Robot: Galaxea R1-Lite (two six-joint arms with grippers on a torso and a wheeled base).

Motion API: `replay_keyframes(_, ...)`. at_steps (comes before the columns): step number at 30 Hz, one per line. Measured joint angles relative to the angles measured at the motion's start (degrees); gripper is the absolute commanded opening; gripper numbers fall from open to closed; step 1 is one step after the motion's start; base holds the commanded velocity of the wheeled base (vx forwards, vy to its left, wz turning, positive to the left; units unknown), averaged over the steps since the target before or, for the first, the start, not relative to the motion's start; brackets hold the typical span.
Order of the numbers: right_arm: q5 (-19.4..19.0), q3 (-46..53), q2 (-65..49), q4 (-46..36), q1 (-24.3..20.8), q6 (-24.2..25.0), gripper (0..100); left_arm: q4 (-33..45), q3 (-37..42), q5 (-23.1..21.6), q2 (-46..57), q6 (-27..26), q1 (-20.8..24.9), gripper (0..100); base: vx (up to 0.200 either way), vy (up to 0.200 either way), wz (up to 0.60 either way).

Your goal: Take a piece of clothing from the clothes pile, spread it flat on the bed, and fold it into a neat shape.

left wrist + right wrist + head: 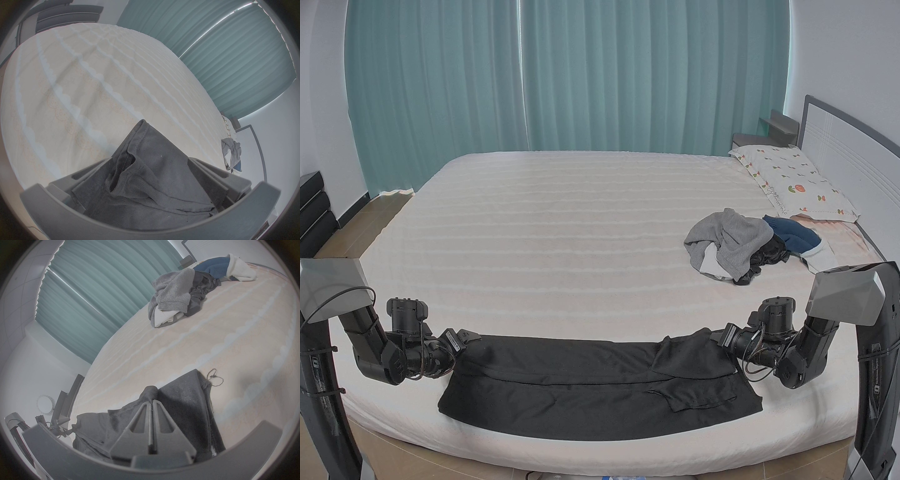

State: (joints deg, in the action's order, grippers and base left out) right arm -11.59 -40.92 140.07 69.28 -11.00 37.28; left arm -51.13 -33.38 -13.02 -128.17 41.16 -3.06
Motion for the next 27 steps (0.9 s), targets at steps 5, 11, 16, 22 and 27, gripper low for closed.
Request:
replay_keyframes(5,0.0,0.0,0.1,0.4,0.1,0.0,100,0.0,-0.3,0.1,-0.1,0.1,0.0,100,0.0,0.0,0.0)
replay_keyframes(11,0.1,1.0,-0.6,0.9,0.1,0.4,100,0.0,-1.5,0.6,-0.4,-0.1,0.0,100,0.0,0.0,0.0)
replay_keyframes(16,0.2,1.9,-1.3,1.8,0.1,0.5,100,0.3,-5.2,3.4,-1.8,-0.2,0.0,100,0.0,0.0,0.0)
replay_keyframes(22,0.5,2.3,-1.6,2.1,0.2,0.5,100,0.6,-10.3,5.8,-4.6,-0.5,0.5,100,0.0,0.0,0.0)
replay_keyframes(27,0.6,2.3,-1.7,2.2,0.2,0.5,100,0.6,-11.7,5.9,-6.0,-1.0,1.5,100,0.0,0.0,0.0)
